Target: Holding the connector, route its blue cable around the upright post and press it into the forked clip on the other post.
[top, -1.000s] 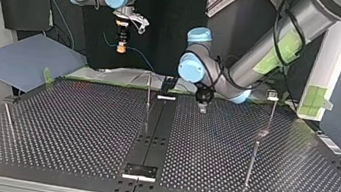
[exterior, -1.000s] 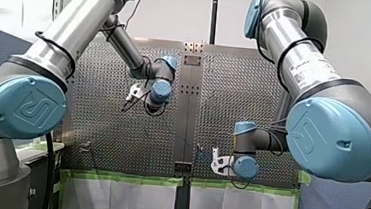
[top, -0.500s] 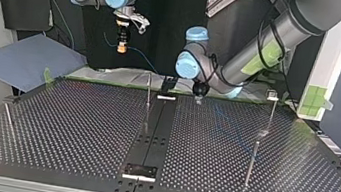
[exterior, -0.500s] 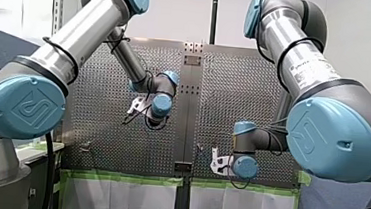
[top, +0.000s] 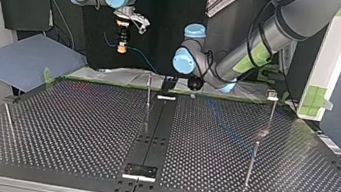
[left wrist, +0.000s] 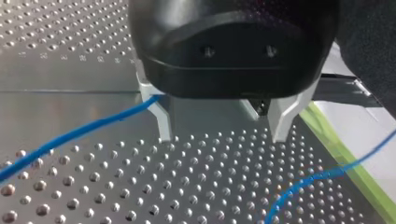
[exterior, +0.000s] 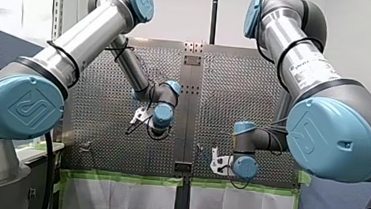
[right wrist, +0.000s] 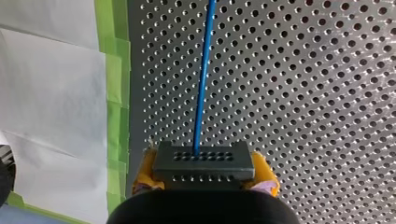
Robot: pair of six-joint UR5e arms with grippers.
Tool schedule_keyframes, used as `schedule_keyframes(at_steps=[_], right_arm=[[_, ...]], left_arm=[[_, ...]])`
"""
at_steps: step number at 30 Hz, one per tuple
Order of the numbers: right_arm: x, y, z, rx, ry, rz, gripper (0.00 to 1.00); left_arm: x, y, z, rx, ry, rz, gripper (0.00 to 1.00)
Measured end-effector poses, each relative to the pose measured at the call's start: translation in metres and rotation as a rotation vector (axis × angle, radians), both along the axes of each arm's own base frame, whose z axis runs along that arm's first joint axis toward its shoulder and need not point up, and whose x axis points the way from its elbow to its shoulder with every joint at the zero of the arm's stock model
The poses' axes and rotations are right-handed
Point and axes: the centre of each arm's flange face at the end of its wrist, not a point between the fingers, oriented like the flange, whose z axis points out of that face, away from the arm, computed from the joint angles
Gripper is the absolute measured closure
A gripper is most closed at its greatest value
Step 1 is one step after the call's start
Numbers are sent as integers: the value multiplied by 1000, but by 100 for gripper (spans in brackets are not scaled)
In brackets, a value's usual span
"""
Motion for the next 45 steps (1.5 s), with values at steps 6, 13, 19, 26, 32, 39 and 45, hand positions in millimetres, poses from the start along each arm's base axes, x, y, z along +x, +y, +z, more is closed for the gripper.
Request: schedule_keyframes(at_steps=[6, 13, 19, 26, 32, 39, 45], right_arm=[[0, 0, 0, -1, -1, 0, 100], [0, 0, 0, 0, 2, 2, 100], [0, 0, 0, -1, 10, 5, 100], [2, 1, 0, -2, 6, 23, 100], [3, 1, 0, -3, 5, 29, 100], [3, 1, 0, -8, 24, 32, 100], [1, 1, -1, -9, 44, 32, 100]], left_arm=[[-5, -8, -1, -17, -2, -21, 0], [-7, -12, -1, -39, -1, -23, 0], [-10, -12, -2, -47, 14, -21, 0], [-13, -22, -13, -64, 47, -35, 0], [-16, -45, -32, -104, 50, -61, 0], [-14, -64, -50, -174, 34, -82, 0], [-15, -67, -52, -198, 30, -80, 0]])
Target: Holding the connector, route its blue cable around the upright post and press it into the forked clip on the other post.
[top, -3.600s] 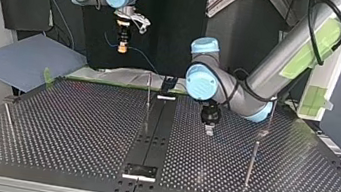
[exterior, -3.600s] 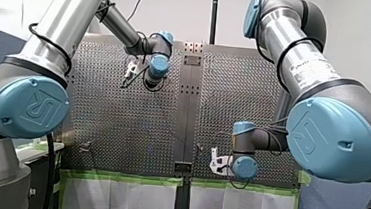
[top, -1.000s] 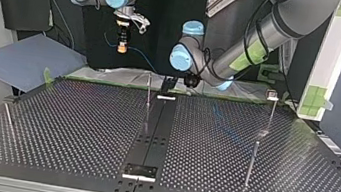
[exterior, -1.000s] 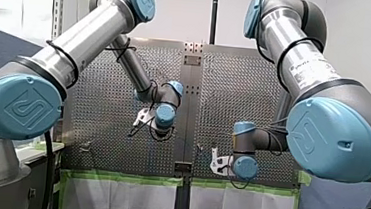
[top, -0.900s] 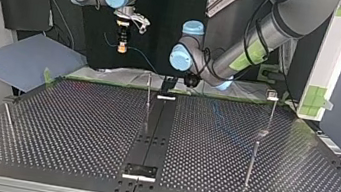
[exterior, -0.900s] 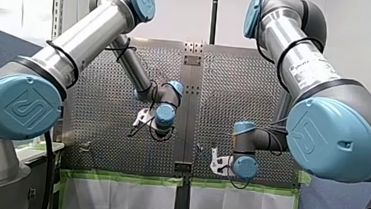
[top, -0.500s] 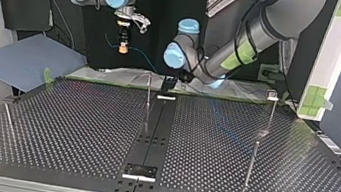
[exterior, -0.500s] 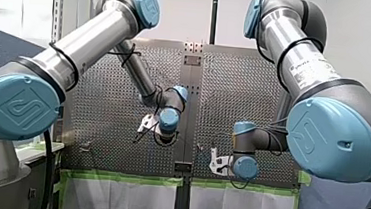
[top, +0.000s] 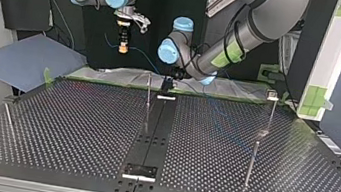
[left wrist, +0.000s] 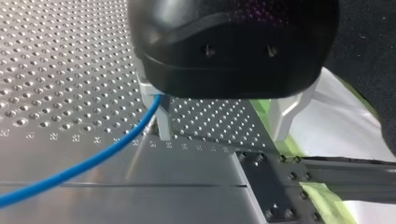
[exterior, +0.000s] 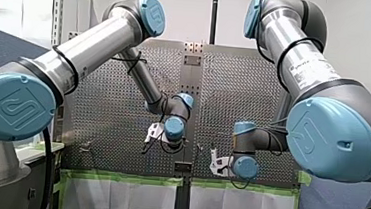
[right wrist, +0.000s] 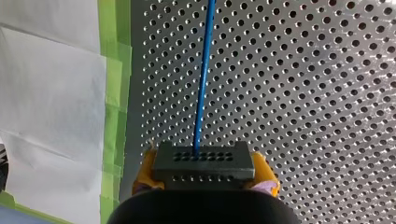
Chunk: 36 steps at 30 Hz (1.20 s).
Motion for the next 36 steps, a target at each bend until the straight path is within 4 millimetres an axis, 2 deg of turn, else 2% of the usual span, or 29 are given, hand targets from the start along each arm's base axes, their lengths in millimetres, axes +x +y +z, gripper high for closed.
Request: schedule_keyframes(at_steps=[7, 17, 25, 31, 36], right_arm=[[0, 1, 0, -1, 16, 6, 100], [5, 4, -1, -3, 29, 36, 100], [6, 4, -1, -5, 29, 41, 100], [7, 5, -1, -6, 26, 52, 100], [11, 6, -1, -6, 16, 88, 100]], left_arm=[[0, -1, 0, -11, -6, 9, 0], [-1, -15, 2, -53, -60, -15, 0], [-2, -19, 3, -61, -74, -21, 0], [-4, -18, -3, -65, -82, -23, 0], [-4, -13, -15, -45, -77, -13, 0]])
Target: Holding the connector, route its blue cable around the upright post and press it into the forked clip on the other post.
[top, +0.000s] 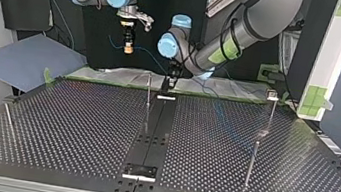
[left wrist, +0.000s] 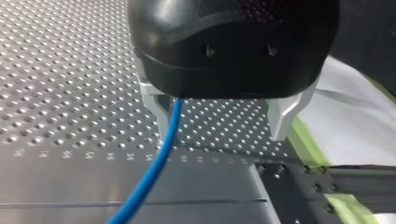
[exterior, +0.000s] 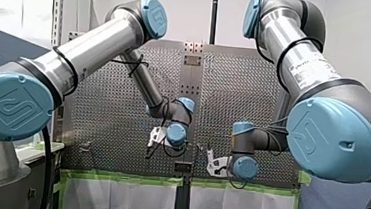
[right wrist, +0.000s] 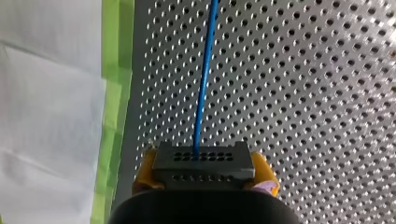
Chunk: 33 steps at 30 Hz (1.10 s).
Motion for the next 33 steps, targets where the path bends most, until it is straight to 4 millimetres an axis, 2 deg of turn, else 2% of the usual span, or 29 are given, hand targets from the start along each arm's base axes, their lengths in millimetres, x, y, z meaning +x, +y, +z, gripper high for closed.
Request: schedule_keyframes(at_steps=[27, 29, 33], right_arm=[[5, -3, 2, -4, -12, 29, 100], [5, -3, 2, -4, -12, 29, 100], [6, -3, 2, -3, -12, 30, 100]], left_arm=[[3, 4, -4, 44, -21, 25, 0], [3, 3, -3, 47, -29, 25, 23], [3, 1, -3, 48, -42, 22, 23]])
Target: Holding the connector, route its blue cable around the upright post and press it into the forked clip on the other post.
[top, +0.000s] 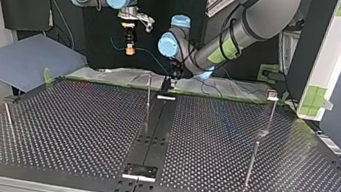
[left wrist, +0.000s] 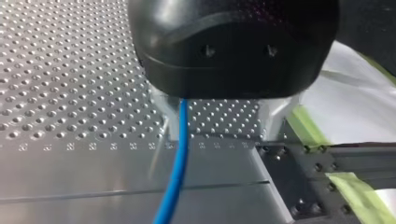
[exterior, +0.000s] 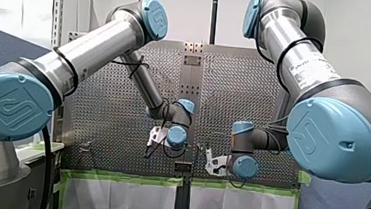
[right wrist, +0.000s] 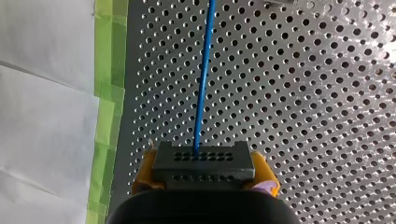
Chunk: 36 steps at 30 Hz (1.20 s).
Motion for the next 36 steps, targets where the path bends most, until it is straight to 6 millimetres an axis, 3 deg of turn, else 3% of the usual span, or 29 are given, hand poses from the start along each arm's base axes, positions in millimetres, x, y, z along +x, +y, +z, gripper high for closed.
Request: schedule_keyframes(at_steps=[1, 2, 3, 5, 21, 36], right_arm=[[0, 0, 0, 0, 0, 0, 100], [0, 0, 0, 0, -1, 0, 100], [0, 0, 0, 0, -2, 0, 100], [0, -1, 0, -1, -3, -1, 100], [-3, -8, 2, -12, -14, -15, 100], [-7, -20, 5, -45, -36, -31, 100]], left_arm=[[0, 0, 0, 0, -2, -1, 23], [0, -1, 0, -1, -3, -1, 77], [0, -1, 0, -1, -4, -1, 77], [0, -1, 0, -3, -8, -1, 99], [3, -3, 1, -18, -19, -21, 99], [-8, -5, -9, -22, 1, -66, 99]])
